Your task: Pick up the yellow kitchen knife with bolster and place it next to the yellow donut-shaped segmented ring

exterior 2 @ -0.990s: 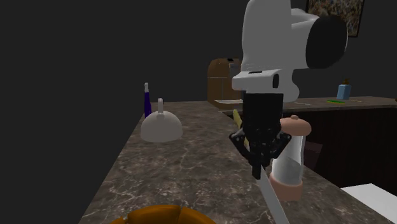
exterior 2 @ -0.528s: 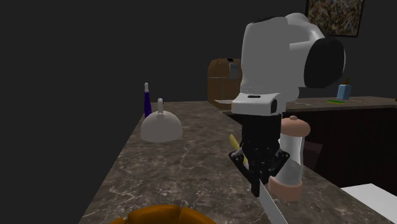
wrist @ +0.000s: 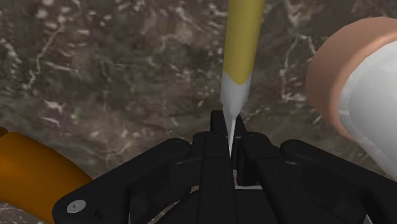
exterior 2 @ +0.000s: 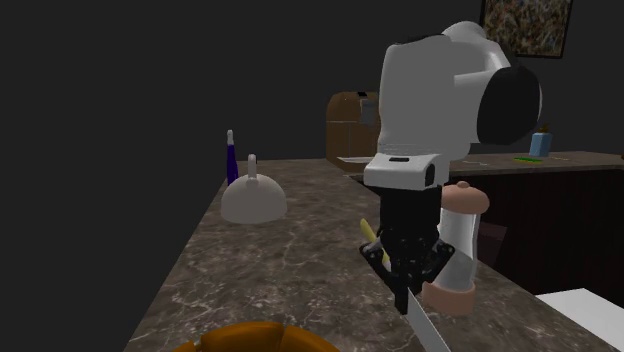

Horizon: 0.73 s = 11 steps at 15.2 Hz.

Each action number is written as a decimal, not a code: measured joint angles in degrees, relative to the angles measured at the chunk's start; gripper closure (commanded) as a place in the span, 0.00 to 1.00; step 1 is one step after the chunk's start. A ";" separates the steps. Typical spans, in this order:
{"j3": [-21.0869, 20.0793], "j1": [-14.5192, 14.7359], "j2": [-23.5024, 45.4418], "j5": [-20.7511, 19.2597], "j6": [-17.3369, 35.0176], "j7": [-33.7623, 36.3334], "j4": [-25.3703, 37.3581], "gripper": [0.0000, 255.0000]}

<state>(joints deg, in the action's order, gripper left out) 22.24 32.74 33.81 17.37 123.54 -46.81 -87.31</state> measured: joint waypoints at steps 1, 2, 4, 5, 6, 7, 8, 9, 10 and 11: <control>0.00 0.00 0.01 0.00 0.01 -0.01 -0.01 0.00; -0.01 0.00 0.01 0.00 0.01 -0.01 -0.02 0.00; 0.00 0.00 -0.01 0.00 0.02 -0.01 -0.02 0.00; 0.00 0.00 -0.01 0.00 0.02 -0.01 -0.02 0.00; 0.00 0.00 0.01 0.00 0.01 0.00 0.00 0.00; 0.15 0.05 -0.61 -0.19 -0.41 -0.03 -0.21 0.00; 0.39 0.18 -1.41 -0.56 -1.55 0.24 0.21 0.00; 0.55 0.11 -1.74 -0.82 -2.88 0.43 1.28 0.00; 0.75 0.14 -2.42 -1.12 -3.97 0.55 1.71 0.00; 0.90 0.28 -3.07 -1.37 -4.55 0.70 1.68 0.00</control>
<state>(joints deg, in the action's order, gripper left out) 23.14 33.02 30.74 16.00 118.99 -46.11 -85.63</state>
